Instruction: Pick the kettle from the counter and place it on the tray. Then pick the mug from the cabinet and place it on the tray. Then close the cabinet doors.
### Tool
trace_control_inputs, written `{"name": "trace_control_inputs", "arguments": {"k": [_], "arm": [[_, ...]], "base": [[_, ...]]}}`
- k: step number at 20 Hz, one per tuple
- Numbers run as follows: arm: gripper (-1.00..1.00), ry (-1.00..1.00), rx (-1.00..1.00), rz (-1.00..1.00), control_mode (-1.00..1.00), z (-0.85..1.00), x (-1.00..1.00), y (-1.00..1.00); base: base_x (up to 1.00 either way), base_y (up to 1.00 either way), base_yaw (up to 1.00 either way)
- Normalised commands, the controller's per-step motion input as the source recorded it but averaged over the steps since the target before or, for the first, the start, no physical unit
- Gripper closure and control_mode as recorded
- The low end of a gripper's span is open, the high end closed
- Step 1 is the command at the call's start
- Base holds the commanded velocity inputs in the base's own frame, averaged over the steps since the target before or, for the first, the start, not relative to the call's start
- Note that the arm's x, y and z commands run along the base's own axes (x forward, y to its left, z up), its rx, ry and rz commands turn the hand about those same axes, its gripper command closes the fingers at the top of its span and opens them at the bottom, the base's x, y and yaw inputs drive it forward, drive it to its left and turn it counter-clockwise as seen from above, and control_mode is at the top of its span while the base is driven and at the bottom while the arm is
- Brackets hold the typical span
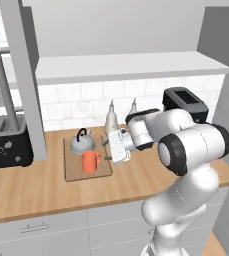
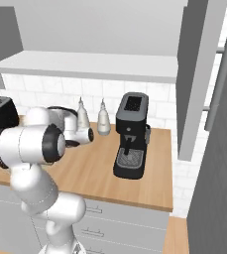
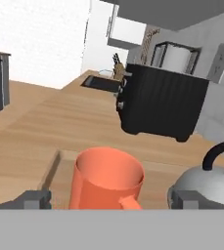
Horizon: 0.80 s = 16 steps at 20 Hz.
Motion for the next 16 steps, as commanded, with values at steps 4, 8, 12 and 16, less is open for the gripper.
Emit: {"name": "trace_control_inputs", "arguments": {"k": [4, 8, 12, 16], "arm": [[-1.0, -0.14, 0.02, -0.09, -1.0, 0.82, -0.79, -0.34], [-1.0, -0.06, 0.02, -0.12, -1.0, 0.75, -0.85, -0.31], [-1.0, -0.01, 0.0, -0.17, -1.0, 0.84, -0.72, -0.34], [-1.0, 0.0, 0.0, -0.2, -1.0, 0.9, -0.54, -0.48]], "base": [[0.0, 0.0, 0.0], [0.0, 0.0, 0.0], [0.0, 0.0, 0.0], [0.0, 0.0, 0.0]]}}
